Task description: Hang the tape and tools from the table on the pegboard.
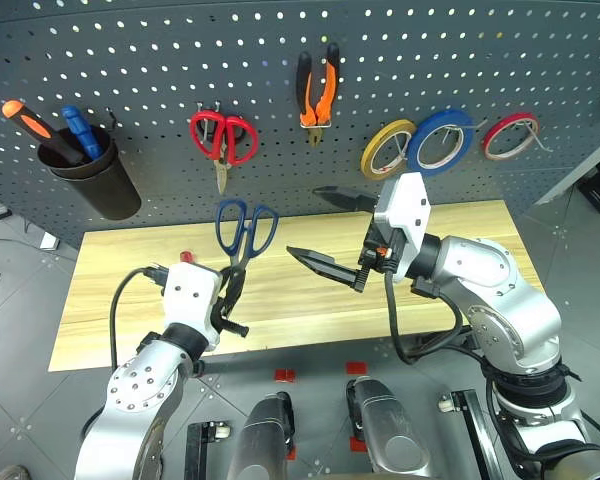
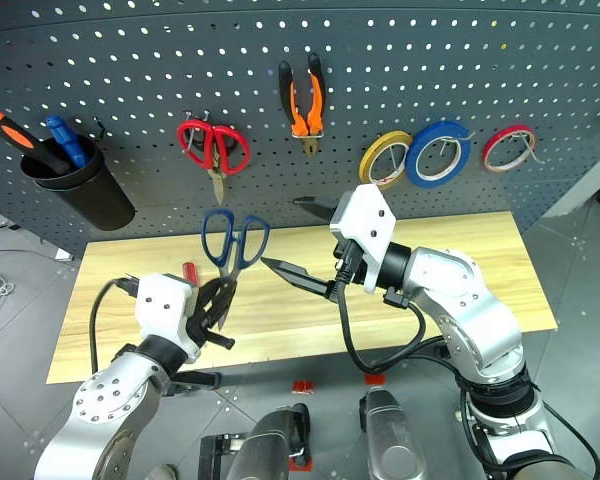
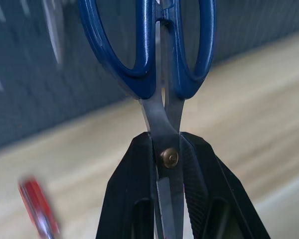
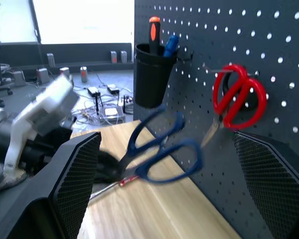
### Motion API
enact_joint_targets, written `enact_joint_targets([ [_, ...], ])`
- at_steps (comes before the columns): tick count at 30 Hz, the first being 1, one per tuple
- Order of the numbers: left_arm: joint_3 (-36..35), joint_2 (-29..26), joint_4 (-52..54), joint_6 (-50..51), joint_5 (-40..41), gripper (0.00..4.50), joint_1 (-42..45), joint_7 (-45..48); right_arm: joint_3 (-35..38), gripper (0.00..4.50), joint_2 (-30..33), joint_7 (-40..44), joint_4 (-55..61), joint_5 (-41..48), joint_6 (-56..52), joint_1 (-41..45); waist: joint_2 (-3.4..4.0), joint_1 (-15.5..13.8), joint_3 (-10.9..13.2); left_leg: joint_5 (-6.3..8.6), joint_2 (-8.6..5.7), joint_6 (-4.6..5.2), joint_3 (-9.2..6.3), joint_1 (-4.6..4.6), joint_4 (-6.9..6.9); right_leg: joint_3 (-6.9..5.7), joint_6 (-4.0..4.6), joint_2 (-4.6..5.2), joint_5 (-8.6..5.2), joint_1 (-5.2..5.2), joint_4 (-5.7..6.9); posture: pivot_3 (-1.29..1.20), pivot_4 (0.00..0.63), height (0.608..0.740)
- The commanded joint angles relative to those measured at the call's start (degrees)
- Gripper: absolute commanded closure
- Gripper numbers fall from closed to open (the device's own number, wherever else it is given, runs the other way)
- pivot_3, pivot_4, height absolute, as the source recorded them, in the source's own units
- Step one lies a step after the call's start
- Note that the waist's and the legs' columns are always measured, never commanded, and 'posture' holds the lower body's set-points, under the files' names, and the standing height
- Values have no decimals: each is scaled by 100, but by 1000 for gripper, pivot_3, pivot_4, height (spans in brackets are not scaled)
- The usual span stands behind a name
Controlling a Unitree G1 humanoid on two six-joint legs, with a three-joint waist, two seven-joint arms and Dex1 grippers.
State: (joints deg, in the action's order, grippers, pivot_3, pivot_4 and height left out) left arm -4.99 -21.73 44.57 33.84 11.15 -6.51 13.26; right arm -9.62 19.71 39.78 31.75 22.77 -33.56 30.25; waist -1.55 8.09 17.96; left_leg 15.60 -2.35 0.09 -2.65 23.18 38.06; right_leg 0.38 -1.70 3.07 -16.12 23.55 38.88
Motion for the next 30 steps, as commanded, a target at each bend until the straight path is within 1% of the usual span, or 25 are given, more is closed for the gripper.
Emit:
enact_joint_targets([
  [1, -410, -81, 410, -6, 127, 4013, 515, -31, 99, 0, 42, -33, 151, 27, 250, 26, 0, -1, 0, 0, 0, 0, 0, 1, 0, -1, 0, -1, 0, 0, 0, -285, 297, 740],
  [6, -801, -197, 107, 301, 470, 4013, 1236, 60, -41, 0, 18, -97, 49, -94, 407, 26, -2, 11, -1, 0, -1, 0, 2, 4, 0, -3, 0, -2, 0, 2, 1, -281, 292, 740],
  [9, -919, -269, -343, 428, 613, 4013, 1532, 151, -129, 0, -77, -150, -39, -147, 462, 129, -2, 13, -2, 0, 0, 0, 1, 4, 1, -5, -1, -4, 0, 3, 3, -288, 288, 740],
  [13, -917, -331, -710, 343, 653, 4013, 1658, 279, -200, 0, -129, -167, -130, -195, 527, 224, -3, 24, -1, -1, 0, -1, 1, 2, 5, -4, -1, -4, 0, 2, 7, -294, 289, 740],
  [21, -895, -258, -1428, 90, 635, 4013, 2068, 241, -256, 0, -199, -243, -188, -225, 582, 277, -3, 19, -1, -1, 0, -1, -1, 6, 7, -5, 0, -3, 0, 5, 5, -306, 294, 740],
  [25, -848, -163, -1611, -17, 838, 4013, 2216, 420, -346, 0, -273, -268, -233, -295, 679, 252, -3, 25, -1, -1, 0, -2, 1, 6, 7, -4, 0, -3, 0, 5, 7, -309, 296, 740],
  [30, -804, -107, -1618, -2, 780, 4013, 2085, 360, -419, 0, -261, -237, -196, -363, 716, 143, -3, 38, -1, -1, 0, -2, 0, 6, 7, -5, 0, -3, 0, 6, 7, -312, 308, 740],
])
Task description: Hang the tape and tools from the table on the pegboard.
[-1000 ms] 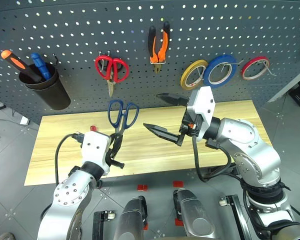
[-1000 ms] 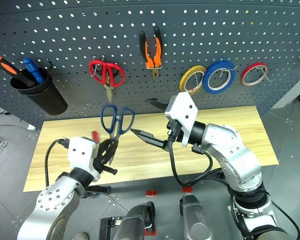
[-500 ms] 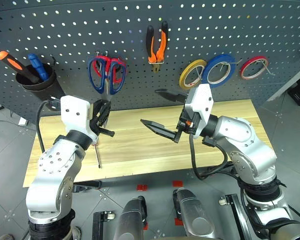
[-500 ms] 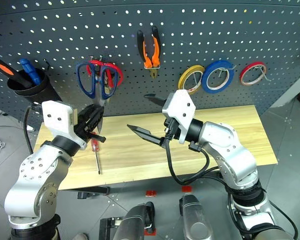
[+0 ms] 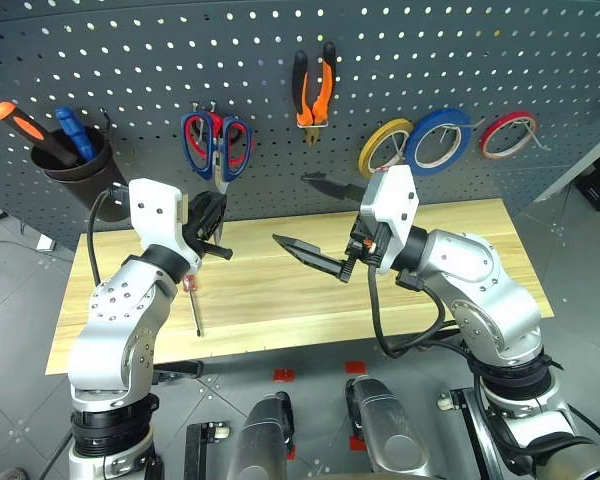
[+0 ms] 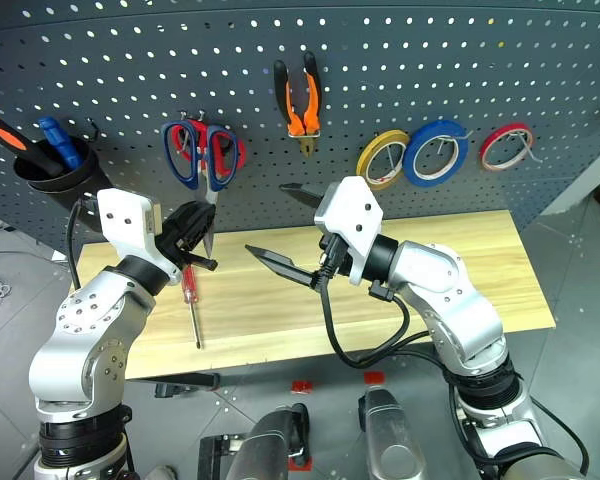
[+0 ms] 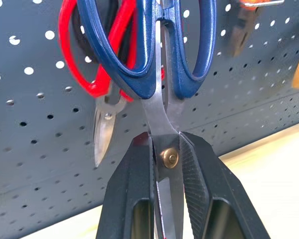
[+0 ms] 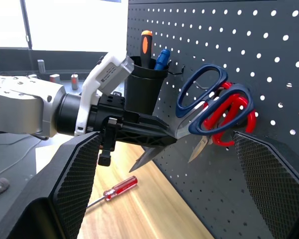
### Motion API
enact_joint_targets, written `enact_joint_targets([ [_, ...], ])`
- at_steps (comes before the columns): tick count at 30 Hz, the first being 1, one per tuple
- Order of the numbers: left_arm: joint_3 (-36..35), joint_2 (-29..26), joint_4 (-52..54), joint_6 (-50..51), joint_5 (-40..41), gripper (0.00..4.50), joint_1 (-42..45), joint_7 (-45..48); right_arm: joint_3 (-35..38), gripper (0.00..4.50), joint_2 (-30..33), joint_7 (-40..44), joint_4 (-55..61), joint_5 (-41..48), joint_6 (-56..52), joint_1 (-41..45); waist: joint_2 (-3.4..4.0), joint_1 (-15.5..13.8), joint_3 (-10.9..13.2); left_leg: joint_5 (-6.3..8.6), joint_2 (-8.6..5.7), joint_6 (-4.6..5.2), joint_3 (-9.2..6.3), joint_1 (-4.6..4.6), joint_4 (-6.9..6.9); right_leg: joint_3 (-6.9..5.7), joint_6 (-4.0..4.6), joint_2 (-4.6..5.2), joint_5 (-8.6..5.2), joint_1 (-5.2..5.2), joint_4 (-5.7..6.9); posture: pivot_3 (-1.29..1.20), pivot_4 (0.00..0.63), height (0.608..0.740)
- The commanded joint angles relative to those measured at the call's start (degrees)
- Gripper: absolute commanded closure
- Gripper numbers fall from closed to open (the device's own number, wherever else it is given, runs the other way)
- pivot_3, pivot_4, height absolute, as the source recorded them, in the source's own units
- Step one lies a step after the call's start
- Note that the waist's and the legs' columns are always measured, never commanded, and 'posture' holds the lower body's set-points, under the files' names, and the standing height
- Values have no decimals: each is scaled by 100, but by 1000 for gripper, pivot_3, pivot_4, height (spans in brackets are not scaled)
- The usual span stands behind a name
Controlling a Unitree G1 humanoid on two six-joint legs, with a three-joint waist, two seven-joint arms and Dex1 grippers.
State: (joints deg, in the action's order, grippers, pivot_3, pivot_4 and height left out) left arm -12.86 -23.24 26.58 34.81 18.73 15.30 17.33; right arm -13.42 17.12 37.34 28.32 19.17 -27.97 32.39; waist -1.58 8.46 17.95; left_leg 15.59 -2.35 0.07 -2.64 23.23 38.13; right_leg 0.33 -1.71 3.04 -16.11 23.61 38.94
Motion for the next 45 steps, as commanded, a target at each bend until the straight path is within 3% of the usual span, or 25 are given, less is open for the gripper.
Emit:
enact_joint_targets([
  [1, -6, 91, 209, -30, 0, 3302, -206, -131, -71, 0, 30, 5, 176, -25, 129, -124, 0, 0, 0, 0, 0, 0, 0, 0, 0, 0, 0, 0, 0, 0, 0, -314, 314, 740],
  [4, -46, 287, 261, 217, 28, 2639, -555, -375, -211, 0, 122, -63, 240, -131, -35, -257, 0, 10, 0, 1, 0, 1, 2, -1, 0, 4, 0, 0, 0, -1, -3, -318, 319, 740],
  [11, -112, 473, 81, 457, -18, 531, -935, -680, -402, 0, 253, -153, 476, -137, -567, -348, -1, -1, 2, 0, 1, 2, -2, -1, 3, 2, 0, 0, 0, 0, 4, -319, 331, 740],
  [17, -458, 482, -233, 862, -14, 531, -1169, -931, -573, 0, 188, -459, 501, -138, -1716, -125, 0, 35, 3, 1, 0, 3, 0, -1, 5, 3, 0, 0, 0, -2, 2, -319, 343, 740],
  [20, -870, 452, -686, 1024, 50, 11, -1127, -1086, -764, 0, -62, -730, 358, -132, -2419, 164, -4, 76, 8, 1, 2, 3, -2, -1, 1, 2, 0, -1, 0, 2, 3, -316, 352, 740],
  [29, -1301, 299, -2550, 1191, -75, 11, -74, -1520, -968, 0, -805, -1230, 45, -74, -3632, 745, -40, 45, 68, 2, -2, 4, -5, 5, 4, 0, 1, 4, 0, 6, 1, -301, 391, 740],
  [38, -1232, 449, -4787, 456, -223, 11, 1300, -1732, -1212, 0, -1301, -1234, 3, 57, -3835, 1168, -51, 46, 116, 0, -1, 1, -4, 65, 15, -9, 5, 6, 4, 64, 2, -326, 417, 740],
  [45, -1343, 502, -5205, 447, -205, 2159, 1396, -1983, -1168, 0, -1321, -1196, -83, 120, -3894, 1332, -47, 113, 135, 3, 0, 3, -3, 68, 6, -9, 6, 8, 4, 71, -1, -347, 412, 740],
])
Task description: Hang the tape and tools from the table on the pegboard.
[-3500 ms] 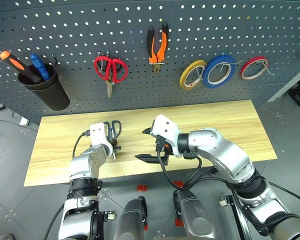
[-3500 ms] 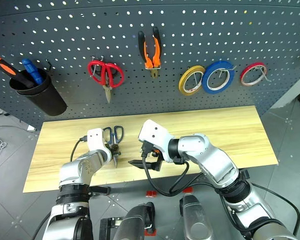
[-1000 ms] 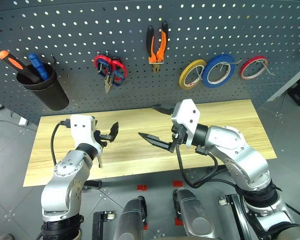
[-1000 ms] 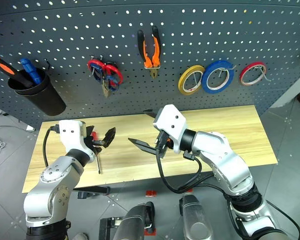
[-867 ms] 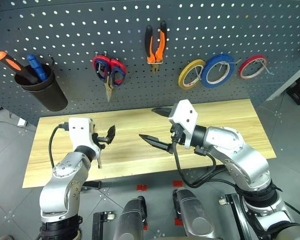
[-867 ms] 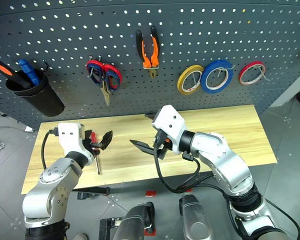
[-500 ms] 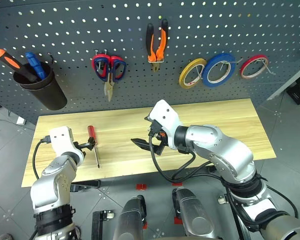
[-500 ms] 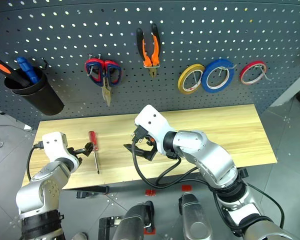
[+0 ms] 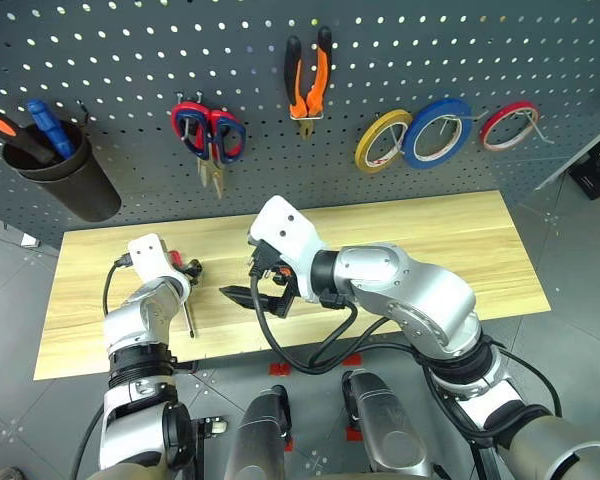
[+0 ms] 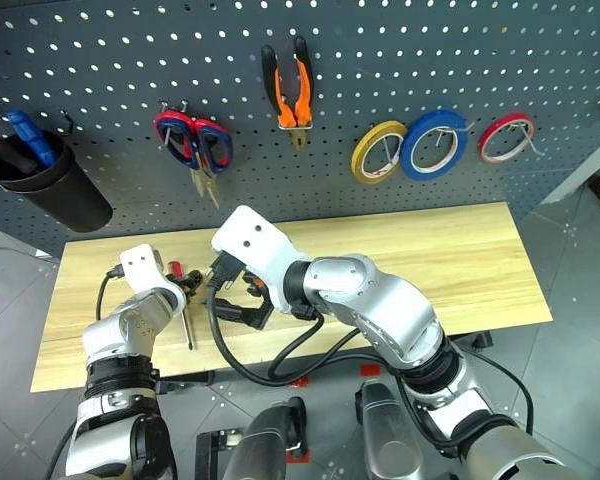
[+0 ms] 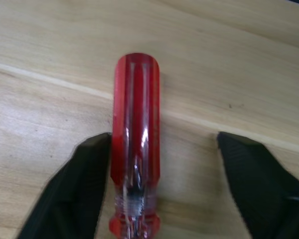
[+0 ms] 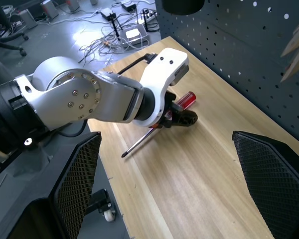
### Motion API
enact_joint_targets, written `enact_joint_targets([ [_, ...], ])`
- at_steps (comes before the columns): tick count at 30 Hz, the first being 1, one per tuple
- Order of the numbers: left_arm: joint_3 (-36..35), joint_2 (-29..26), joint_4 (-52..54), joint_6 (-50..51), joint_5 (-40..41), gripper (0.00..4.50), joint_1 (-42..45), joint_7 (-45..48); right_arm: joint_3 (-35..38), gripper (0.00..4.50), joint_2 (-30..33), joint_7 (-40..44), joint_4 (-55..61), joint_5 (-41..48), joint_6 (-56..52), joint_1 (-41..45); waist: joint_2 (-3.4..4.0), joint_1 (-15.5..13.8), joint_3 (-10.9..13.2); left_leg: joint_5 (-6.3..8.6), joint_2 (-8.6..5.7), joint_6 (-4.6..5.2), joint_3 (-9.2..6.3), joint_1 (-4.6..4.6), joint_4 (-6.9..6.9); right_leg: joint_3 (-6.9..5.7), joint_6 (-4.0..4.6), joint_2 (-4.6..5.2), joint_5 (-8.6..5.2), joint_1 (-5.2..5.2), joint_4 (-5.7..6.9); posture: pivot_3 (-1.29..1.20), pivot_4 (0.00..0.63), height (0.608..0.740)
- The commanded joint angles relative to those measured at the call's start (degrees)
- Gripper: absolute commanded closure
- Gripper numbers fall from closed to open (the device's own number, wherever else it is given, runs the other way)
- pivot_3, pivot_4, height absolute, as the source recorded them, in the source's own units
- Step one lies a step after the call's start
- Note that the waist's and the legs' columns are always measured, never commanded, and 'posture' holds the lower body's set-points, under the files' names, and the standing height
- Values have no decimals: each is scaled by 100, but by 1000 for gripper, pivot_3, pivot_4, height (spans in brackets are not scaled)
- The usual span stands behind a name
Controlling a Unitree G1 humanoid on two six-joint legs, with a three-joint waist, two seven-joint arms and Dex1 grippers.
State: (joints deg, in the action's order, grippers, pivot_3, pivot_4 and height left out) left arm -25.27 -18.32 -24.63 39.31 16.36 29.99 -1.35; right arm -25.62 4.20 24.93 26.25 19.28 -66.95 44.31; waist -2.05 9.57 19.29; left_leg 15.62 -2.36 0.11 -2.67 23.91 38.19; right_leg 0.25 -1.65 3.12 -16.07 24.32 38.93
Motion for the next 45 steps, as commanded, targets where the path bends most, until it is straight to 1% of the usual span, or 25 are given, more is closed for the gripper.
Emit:
enact_joint_targets([
  [1, -97, 11, -69, 5, 40, 2479, -83, -118, 80, 0, -16, 49, 94, 107, 2, 161, 0, 4, 1, 0, 0, 0, 1, 0, 1, 1, 0, 0, 0, 0, 0, -348, 405, 740],
  [3, -60, 14, 13, 57, 50, 3134, -101, -97, 116, 0, 22, 64, 44, 96, 19, 202, 0, 7, 1, 0, 0, 0, 1, 0, 3, 1, 0, 0, 0, -1, 0, -350, 397, 740],
  [4, -45, 15, 29, 62, 53, 3394, -109, -81, 114, 0, 38, 69, 23, 90, 41, 206, 0, 9, 1, 0, 0, 0, 1, 0, 4, 1, 0, 0, 0, -1, 2, -352, 391, 740],
  [5, 22, 15, 211, 124, 62, 3567, -182, -16, 136, 0, 98, 93, -18, 73, 87, 227, -2, 14, -1, -1, 0, -1, -1, -1, 6, -1, 0, 0, 0, -1, 3, -353, 374, 740],
  [8, 249, -36, 897, 257, 67, 3566, -534, 234, 162, 0, 339, 169, -89, -6, 265, 236, -4, 28, -5, -2, 0, -3, -2, -2, 9, -2, -2, 0, 1, -3, 7, -359, 334, 740],
  [9, 315, -59, 1162, 239, 71, 3566, -673, 334, 173, 0, 427, 197, -69, -16, 304, 225, -4, 33, -6, -10, 0, -16, -1, -2, 10, -1, -2, 0, 1, -2, 6, -359, 334, 740],
  [10, 349, -62, 1419, 201, 123, 3566, -809, 456, 169, 0, 524, 230, -47, -29, 368, 209, -6, 35, -7, -16, 0, -26, -1, -1, 10, -1, -2, 0, 1, -2, 5, -365, 317, 740],
  [13, 328, -172, 2641, 211, 417, 3566, -1393, 910, 238, 0, 932, 428, 202, 28, 543, 134, -13, 85, -15, -18, 0, -30, -1, 5, 4, -2, -2, 0, 1, 2, 2, -372, 291, 740],
  [15, 363, -365, 3344, 109, 411, 3566, -1769, 1151, 328, 0, 1096, 537, 354, 120, 604, 85, -21, 127, -20, -18, 0, -31, -1, 8, 4, -3, -2, 0, 1, 3, 0, -369, 276, 740],
  [18, 373, -656, 4162, -199, 406, 3566, -2111, 1475, 453, 0, 1207, 698, 462, 243, 719, 35, -21, 165, -39, -18, 0, -31, 1, 9, 0, -1, -2, 0, 2, 4, -1, -358, 254, 740],
  [21, 245, -979, 4901, -208, 619, 3566, -2127, 1755, 569, 0, 1303, 965, 550, 438, 865, -7, -24, 164, -55, -18, 0, -31, 0, 9, 0, -2, -2, 0, 2, 4, 3, -337, 233, 740],
  [24, -113, -1365, 5419, -113, 1046, 3566, -1796, 2005, 693, 0, 1382, 1253, 433, 661, 962, -6, -42, 152, -100, -22, 0, -34, -4, 9, 3, -8, 1, -2, 5, 3, 10, -300, 207, 740],
  [26, -262, -1634, 5488, -97, 1196, 3566, -1582, 2106, 701, 0, 1435, 1381, 280, 672, 1100, 65, -47, 146, -163, -32, 1, -50, -12, 10, 2, -18, 5, -4, 9, 3, 10, -284, 195, 740],
  [30, -557, -2113, 5430, -101, 1436, 3566, -1086, 2224, 747, 0, 1431, 1464, 25, 602, 1418, 272, -44, 152, -262, -33, 0, -50, -9, 5, -1, -18, 5, -4, 9, 0, 7, -266, 180, 740],
  [32, -713, -2375, 5279, -179, 1467, 3566, -677, 2195, 892, 0, 1265, 1248, -140, 550, 1523, 393, -54, 151, -270, -34, 0, -51, -11, 6, 2, -20, 5, -4, 9, 1, 10, -263, 174, 740],
  [34, -784, -2600, 5062, -275, 1427, 3566, -358, 2197, 1191, 0, 937, 830, -413, 548, 1469, 564, -54, 159, -303, -37, 1, -55, -17, 10, 1, -27, 5, -5, 9, 3, 10, -260, 170, 740],
  [37, -805, -2843, 4748, -481, 1303, 3566, -143, 2310, 1289, 0, 808, 743, -631, 493, 1559, 706, -43, 168, -358, -39, 0, -60, -14, 8, -1, -26, 5, -5, 10, 4, 9, -259, 167, 740],
  [40, -808, -3122, 4221, -1005, 909, 3566, -114, 2414, 1236, 0, 764, 748, -651, 455, 1656, 773, -44, 170, -394, -39, -1, -60, -15, 7, -1, -27, 6, -4, 10, 3, 8, -260, 160, 740],
  [45, -667, -3199, 3330, -2046, 368, 3566, 225, 2282, 1215, 0, 524, 616, -758, 397, 1834, 869, -49, 169, -421, -45, -1, -67, -19, 7, 2, -31, 6, -5, 10, 5, 10, -246, 150, 740],
])
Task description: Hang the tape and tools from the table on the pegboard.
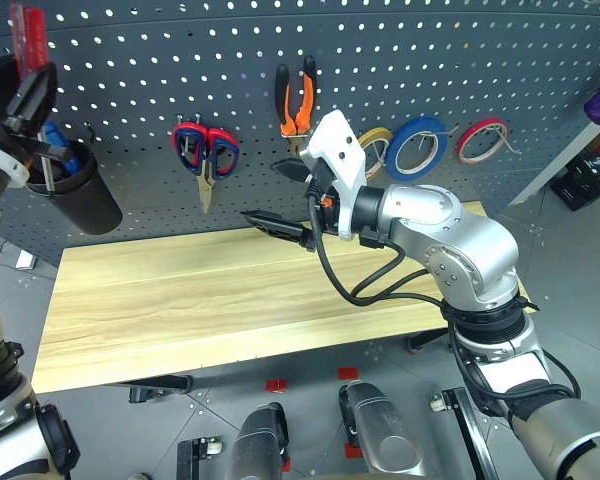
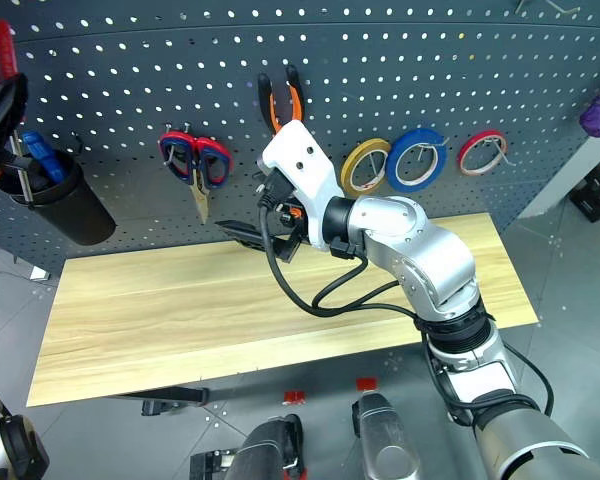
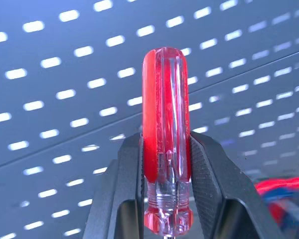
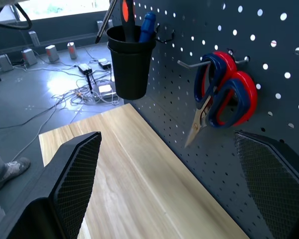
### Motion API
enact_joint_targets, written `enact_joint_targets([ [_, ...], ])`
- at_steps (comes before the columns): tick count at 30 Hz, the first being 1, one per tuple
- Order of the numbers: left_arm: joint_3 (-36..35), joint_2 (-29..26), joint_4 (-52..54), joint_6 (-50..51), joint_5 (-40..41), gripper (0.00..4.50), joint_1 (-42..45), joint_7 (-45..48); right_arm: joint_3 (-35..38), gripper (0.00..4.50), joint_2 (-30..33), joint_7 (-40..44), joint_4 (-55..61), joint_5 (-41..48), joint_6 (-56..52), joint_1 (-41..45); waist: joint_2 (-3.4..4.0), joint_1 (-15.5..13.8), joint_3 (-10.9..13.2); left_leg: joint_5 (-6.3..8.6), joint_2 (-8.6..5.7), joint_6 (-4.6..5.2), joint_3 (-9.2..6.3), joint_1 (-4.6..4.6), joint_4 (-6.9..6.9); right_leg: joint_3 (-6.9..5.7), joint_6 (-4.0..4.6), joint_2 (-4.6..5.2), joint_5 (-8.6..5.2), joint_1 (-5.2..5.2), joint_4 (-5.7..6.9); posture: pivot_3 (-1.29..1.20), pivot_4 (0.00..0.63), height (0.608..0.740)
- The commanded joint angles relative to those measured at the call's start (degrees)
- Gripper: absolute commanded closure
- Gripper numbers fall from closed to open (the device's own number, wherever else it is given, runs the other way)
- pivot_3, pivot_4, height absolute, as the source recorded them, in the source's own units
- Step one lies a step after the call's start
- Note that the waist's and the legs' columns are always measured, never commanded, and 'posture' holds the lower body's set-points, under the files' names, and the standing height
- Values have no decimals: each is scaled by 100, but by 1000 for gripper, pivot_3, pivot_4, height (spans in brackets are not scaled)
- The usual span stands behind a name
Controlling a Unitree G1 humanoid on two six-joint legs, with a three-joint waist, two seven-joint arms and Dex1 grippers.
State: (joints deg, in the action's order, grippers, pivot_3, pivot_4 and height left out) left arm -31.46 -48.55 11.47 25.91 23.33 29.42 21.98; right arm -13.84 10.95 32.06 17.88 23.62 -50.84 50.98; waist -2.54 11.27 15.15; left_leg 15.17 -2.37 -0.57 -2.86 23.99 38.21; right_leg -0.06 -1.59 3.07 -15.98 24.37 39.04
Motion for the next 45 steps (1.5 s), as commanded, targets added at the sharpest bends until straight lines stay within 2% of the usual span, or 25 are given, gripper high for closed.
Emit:
enact_joint_targets([
  [1, 3, -163, -454, -922, -417, 3566, 354, -32, 37, 0, -198, -118, 42, -53, 254, 226, 2, 2, -26, -1, 0, -1, 0, 0, 0, -1, 0, 0, 0, 0, 1, -245, 149, 740],
  [7, 470, 49, -1517, -2177, -913, 3566, 968, -63, -41, 0, -379, -106, -135, -122, 418, 379, 1, 0, -127, -1, -4, -2, -2, 0, 2, -7, 4, 4, 2, 2, 4, -246, 149, 740],
  [11, 598, 260, -1986, -2807, -1181, 3566, 1018, -240, -94, 0, -382, -52, -119, -120, 443, 381, 3, 19, -191, -1, -5, -2, -5, 0, 2, -15, 5, 7, 3, 1, 6, -257, 150, 740],
  [18, 465, 580, -2235, -3318, -1320, 3566, 674, -648, -48, 0, -367, -91, -118, -99, 363, 384, 4, 151, -242, -1, -3, -2, -17, -1, 1, -34, 8, 9, 5, 1, 15, -266, 153, 740],
  [27, 382, 877, -2509, -3512, -1186, 3566, 686, -1056, -62, 0, -355, -69, -119, -78, 299, 409, 0, 189, -245, 0, -6, -1, -25, -2, 28, -39, 8, 12, 5, 3, 66, -267, 151, 740],
  [29, 252, 972, -2381, -3509, -1029, 2852, 623, -1138, -71, 0, -336, -62, -118, -91, 304, 405, 0, 195, -245, 2, -6, 0, -27, 0, 41, -40, 9, 12, 5, 3, 87, -271, 147, 740],
  [30, 227, 999, -2328, -3501, -985, 2681, 596, -1152, -77, 0, -325, -59, -118, -99, 310, 400, 0, 200, -246, 5, -6, 1, -28, 0, 49, -41, 8, 12, 5, 3, 86, -271, 147, 740],
  [37, 151, 1038, -1753, -3483, -1030, 569, 331, -1387, -113, 0, -270, -40, -122, -132, 338, 373, 4, 226, -313, 8, -7, 3, -33, 0, 54, -41, 8, 12, 5, 3, 88, -271, 143, 740],
  [42, 221, 1048, -914, -3055, -1001, 569, 172, -1576, -31, 0, -256, -105, -119, -181, 398, 244, 2, 281, -373, 10, -8, 4, -39, 0, 53, -42, 9, 11, 5, 1, 90, -266, 140, 740],
  [45, 435, 1086, -29, -2075, -639, 569, 111, -1572, 174, 0, -184, -225, -25, -248, 579, 3, 1, 285, -400, 12, -9, 6, -42, 1, 54, -41, 9, 11, 5, -1, 91, -256, 133, 740],
])
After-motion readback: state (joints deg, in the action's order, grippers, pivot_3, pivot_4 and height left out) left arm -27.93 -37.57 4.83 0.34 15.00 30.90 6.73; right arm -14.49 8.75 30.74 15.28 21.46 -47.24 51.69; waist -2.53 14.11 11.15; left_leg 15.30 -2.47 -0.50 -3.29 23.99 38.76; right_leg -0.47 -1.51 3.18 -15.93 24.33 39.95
